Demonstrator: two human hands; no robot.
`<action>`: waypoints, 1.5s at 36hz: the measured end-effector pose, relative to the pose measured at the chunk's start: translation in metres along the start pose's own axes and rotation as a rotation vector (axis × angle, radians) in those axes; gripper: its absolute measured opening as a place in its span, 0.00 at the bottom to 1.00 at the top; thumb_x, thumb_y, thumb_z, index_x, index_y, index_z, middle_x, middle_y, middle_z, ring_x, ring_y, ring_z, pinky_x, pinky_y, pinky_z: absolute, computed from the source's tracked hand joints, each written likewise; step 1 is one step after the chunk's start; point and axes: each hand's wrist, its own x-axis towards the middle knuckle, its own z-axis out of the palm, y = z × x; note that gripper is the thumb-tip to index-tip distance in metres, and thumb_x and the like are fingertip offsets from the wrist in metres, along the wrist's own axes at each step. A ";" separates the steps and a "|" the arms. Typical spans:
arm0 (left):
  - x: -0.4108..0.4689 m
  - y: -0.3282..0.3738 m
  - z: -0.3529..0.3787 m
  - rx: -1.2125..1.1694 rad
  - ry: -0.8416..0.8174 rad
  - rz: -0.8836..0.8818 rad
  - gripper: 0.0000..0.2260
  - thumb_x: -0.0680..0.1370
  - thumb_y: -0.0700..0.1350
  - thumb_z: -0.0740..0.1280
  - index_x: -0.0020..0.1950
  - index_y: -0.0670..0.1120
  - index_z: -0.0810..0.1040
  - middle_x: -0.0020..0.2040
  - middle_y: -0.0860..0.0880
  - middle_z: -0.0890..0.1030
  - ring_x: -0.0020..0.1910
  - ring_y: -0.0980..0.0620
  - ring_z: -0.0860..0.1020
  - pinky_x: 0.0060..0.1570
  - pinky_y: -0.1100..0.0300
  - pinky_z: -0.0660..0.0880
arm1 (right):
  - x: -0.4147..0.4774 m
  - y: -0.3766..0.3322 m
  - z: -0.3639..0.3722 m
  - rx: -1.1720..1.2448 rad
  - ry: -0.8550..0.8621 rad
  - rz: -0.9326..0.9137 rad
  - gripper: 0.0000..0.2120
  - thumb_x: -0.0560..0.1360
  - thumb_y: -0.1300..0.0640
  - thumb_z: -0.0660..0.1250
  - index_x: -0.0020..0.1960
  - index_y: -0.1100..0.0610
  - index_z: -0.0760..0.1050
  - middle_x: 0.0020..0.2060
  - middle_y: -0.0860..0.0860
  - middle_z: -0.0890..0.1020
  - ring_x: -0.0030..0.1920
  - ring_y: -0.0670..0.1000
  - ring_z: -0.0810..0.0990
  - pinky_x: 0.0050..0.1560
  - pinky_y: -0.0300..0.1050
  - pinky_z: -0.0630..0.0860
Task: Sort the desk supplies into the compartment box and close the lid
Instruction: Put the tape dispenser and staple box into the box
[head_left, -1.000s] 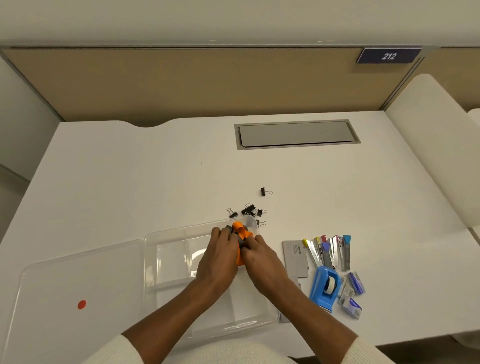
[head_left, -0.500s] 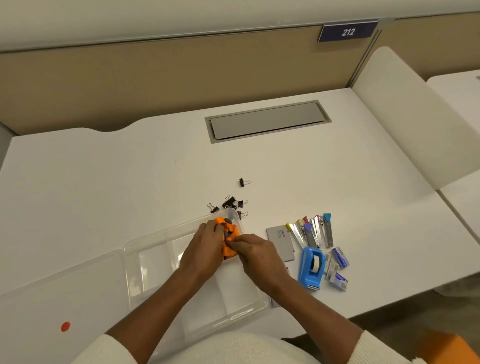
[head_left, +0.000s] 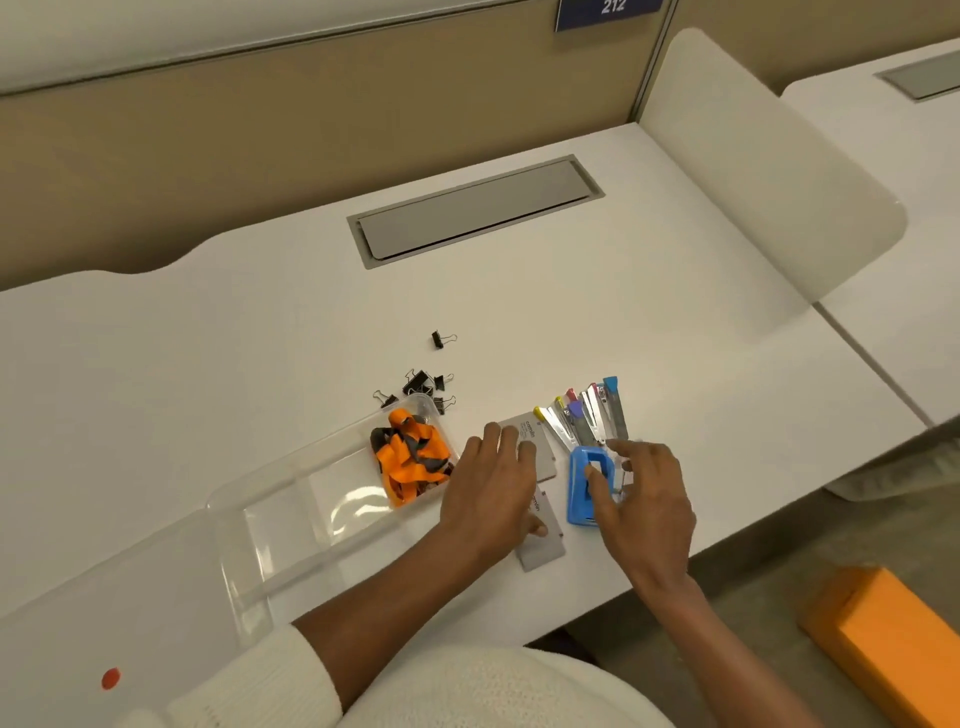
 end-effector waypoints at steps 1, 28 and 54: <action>0.003 0.001 0.005 0.025 -0.014 -0.010 0.42 0.67 0.66 0.78 0.72 0.43 0.72 0.73 0.40 0.72 0.71 0.40 0.70 0.67 0.47 0.72 | 0.000 0.001 0.002 -0.027 -0.013 0.015 0.25 0.74 0.44 0.74 0.66 0.54 0.75 0.61 0.54 0.79 0.56 0.53 0.80 0.45 0.43 0.79; 0.072 0.015 0.019 0.060 -0.187 -0.095 0.60 0.56 0.61 0.86 0.77 0.41 0.59 0.71 0.39 0.63 0.69 0.39 0.65 0.67 0.46 0.72 | -0.012 0.014 0.008 -0.037 -0.203 0.087 0.32 0.74 0.41 0.73 0.71 0.55 0.68 0.60 0.52 0.79 0.52 0.51 0.82 0.50 0.45 0.79; 0.092 -0.019 -0.009 -0.327 -0.208 -0.254 0.33 0.63 0.59 0.84 0.61 0.48 0.76 0.57 0.48 0.81 0.57 0.46 0.79 0.55 0.48 0.81 | -0.019 0.000 0.010 -0.222 -0.181 -0.043 0.35 0.70 0.44 0.77 0.70 0.56 0.70 0.61 0.58 0.76 0.58 0.56 0.78 0.45 0.49 0.83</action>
